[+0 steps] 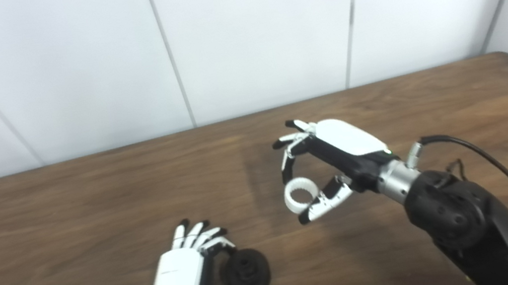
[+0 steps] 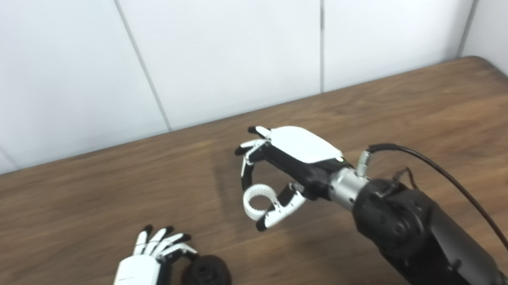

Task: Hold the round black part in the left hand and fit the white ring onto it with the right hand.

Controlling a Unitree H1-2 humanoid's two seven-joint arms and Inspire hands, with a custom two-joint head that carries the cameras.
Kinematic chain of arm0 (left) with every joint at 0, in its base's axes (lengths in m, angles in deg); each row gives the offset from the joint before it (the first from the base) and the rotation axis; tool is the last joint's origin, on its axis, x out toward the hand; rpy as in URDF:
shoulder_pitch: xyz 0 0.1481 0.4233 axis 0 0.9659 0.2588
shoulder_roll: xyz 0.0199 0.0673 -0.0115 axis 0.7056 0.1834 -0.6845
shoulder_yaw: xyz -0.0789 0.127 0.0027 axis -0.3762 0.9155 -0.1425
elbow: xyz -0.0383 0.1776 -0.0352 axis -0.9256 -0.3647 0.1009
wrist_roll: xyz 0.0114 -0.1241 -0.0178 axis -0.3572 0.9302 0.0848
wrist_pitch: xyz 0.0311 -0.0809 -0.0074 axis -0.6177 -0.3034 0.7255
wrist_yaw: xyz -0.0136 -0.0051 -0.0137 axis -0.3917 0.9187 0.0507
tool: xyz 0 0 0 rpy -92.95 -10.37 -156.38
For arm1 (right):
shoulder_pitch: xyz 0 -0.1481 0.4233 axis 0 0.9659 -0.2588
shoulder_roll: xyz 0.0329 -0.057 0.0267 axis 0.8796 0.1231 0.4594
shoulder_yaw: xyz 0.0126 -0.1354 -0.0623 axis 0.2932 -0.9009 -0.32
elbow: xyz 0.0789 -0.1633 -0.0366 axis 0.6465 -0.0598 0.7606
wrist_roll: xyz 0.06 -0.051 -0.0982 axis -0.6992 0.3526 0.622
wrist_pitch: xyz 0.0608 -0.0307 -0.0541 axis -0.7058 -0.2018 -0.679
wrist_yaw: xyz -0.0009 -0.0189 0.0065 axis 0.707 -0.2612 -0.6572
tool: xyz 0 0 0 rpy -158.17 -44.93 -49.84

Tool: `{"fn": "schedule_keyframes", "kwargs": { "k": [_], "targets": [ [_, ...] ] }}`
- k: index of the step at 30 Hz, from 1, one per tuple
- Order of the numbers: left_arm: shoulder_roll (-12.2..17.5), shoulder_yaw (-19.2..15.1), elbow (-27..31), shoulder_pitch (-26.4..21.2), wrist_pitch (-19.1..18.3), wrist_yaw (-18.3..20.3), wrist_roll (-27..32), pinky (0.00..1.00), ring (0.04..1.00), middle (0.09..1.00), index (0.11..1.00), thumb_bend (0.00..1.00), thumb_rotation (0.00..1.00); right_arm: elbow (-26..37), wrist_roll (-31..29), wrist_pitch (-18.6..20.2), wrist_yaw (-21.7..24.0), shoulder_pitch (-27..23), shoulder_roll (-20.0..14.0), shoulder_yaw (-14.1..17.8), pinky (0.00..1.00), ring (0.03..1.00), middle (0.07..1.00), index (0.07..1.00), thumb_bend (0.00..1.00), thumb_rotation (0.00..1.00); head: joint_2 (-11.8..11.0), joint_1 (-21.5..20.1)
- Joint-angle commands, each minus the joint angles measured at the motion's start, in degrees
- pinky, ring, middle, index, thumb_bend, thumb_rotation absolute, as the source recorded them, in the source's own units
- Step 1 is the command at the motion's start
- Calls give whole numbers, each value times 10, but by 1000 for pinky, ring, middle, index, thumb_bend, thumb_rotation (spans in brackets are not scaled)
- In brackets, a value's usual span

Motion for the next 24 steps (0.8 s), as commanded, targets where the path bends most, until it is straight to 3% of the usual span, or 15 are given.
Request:
{"fn": "schedule_keyframes", "kwargs": {
  "k": [1, 9, 24],
  "targets": [
    [-4, 22, -16, 13, -12, 35, -22, 1000, 897, 787, 483, 525, 53, 26, -2, -20, 4, -9, 5, 1, 1000, 1000, 859, 484, 520, 144, 2, 5],
    [-14, 33, -23, 4, -24, 31, -29, 1000, 894, 779, 483, 525, 54, 38, -7, -38, 32, -4, 19, -15, 1000, 1000, 865, 484, 518, 147, 8, 18],
    [-27, 49, -28, -8, -50, 31, -40, 1000, 901, 785, 483, 525, 55, 29, 2, -35, 59, -5, 50, -29, 1000, 1000, 874, 484, 519, 145, 22, 40]
  ]
}}
